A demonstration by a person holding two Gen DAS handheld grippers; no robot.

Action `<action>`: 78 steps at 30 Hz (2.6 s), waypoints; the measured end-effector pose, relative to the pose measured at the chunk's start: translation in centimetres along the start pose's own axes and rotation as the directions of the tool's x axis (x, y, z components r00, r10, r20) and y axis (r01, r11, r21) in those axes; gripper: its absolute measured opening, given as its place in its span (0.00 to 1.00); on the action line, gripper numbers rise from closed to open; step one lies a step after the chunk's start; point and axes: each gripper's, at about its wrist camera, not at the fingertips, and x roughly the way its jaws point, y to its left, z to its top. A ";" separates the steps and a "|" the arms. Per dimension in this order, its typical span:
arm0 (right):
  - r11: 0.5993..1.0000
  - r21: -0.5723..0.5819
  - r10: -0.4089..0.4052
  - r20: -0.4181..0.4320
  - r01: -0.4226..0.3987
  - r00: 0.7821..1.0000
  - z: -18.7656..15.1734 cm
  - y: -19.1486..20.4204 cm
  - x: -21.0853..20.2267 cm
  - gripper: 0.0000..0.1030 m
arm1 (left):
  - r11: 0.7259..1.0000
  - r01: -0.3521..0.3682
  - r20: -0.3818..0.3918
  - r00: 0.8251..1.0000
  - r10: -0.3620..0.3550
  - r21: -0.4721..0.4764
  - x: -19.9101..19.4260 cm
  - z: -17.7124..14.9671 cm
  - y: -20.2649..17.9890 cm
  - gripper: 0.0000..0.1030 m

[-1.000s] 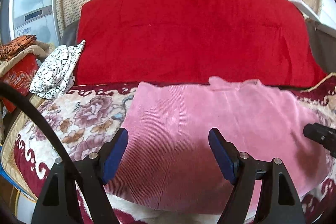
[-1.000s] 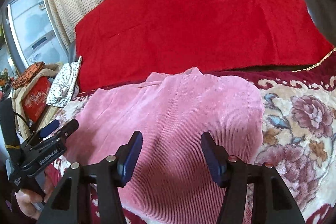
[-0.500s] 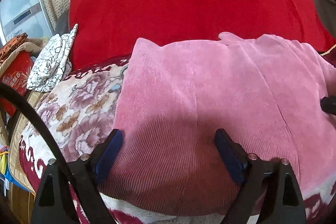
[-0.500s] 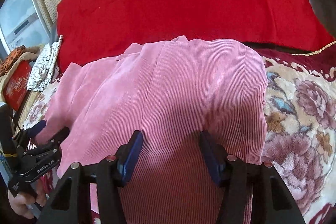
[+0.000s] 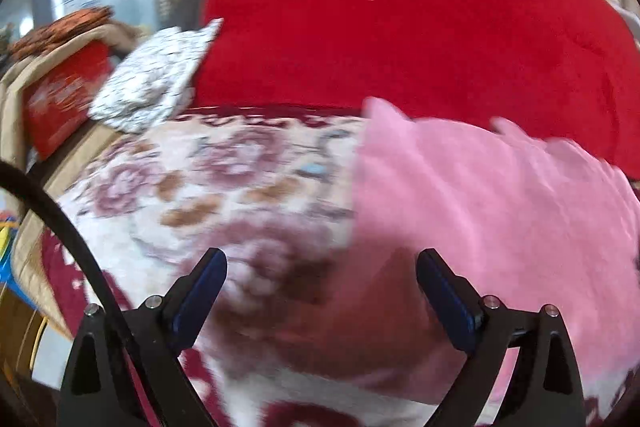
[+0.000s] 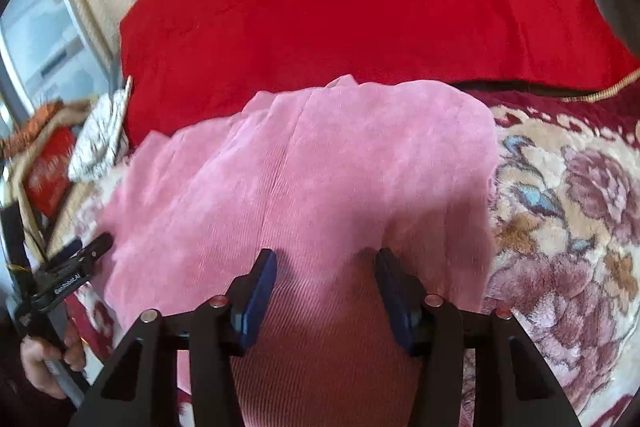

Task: Fold large clothes

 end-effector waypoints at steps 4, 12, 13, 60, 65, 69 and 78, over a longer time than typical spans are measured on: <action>1.000 0.018 -0.023 0.089 0.022 0.996 1.7 -0.5 -1.1 0.53 | 0.999 0.009 -0.093 0.996 -0.013 -0.048 2.8 0.2 1.2 0.94; 0.977 0.200 -0.071 -0.012 0.072 0.997 3.3 -5.5 2.8 0.36 | 0.995 0.044 -0.137 0.989 -0.057 -0.094 3.8 -0.2 2.1 0.94; 0.976 0.205 -0.070 -0.002 0.069 0.998 3.3 -5.6 2.4 0.36 | 0.993 0.046 -0.136 0.989 -0.060 -0.107 3.6 -0.2 2.1 0.94; 0.996 -0.054 -0.068 0.031 0.070 0.997 0.1 2.4 3.1 0.48 | 0.964 0.162 -0.038 0.987 -0.157 0.213 -0.1 -0.9 -10.0 0.94; 0.996 -0.061 -0.068 0.036 0.070 0.997 0.2 2.4 3.3 0.49 | 0.962 0.167 -0.038 0.986 -0.163 0.215 0.0 -1.0 -9.8 0.94; 0.995 -0.071 -0.073 0.040 0.076 0.997 0.0 2.5 3.5 0.49 | 0.961 0.173 -0.042 0.985 -0.168 0.214 0.2 -1.1 -9.8 0.94; 0.992 -0.093 -0.079 0.050 0.084 0.996 -0.1 2.7 3.6 0.49 | 0.961 0.172 -0.045 0.985 -0.167 0.216 0.4 -1.5 -9.7 0.96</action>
